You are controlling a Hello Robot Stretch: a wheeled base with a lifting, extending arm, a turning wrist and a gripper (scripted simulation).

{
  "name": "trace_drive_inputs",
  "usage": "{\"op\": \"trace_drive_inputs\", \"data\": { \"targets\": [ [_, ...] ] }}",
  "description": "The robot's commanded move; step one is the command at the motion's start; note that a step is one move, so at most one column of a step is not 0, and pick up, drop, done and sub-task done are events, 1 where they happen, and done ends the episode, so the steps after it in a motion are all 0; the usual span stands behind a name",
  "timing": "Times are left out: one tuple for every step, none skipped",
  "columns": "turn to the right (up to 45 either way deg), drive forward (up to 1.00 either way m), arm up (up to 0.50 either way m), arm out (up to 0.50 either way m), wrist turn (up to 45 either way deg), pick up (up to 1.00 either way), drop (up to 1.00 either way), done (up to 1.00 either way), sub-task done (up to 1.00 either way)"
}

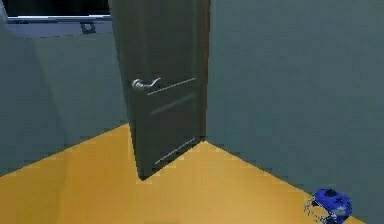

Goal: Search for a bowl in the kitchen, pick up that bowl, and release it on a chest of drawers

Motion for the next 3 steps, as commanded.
{"op": "trace_drive_inputs", "data": {
  "targets": [
    [-42.0,0.00,0.00,0.00,0.0,0.00,0.00,0.00,0.00],
    [0.0,1.00,0.00,0.00,0.0,0.00,0.00,0.00,0.00],
    [-15.0,0.00,0.00,0.00,0.0,0.00,0.00,0.00,0.00]
  ]
}}
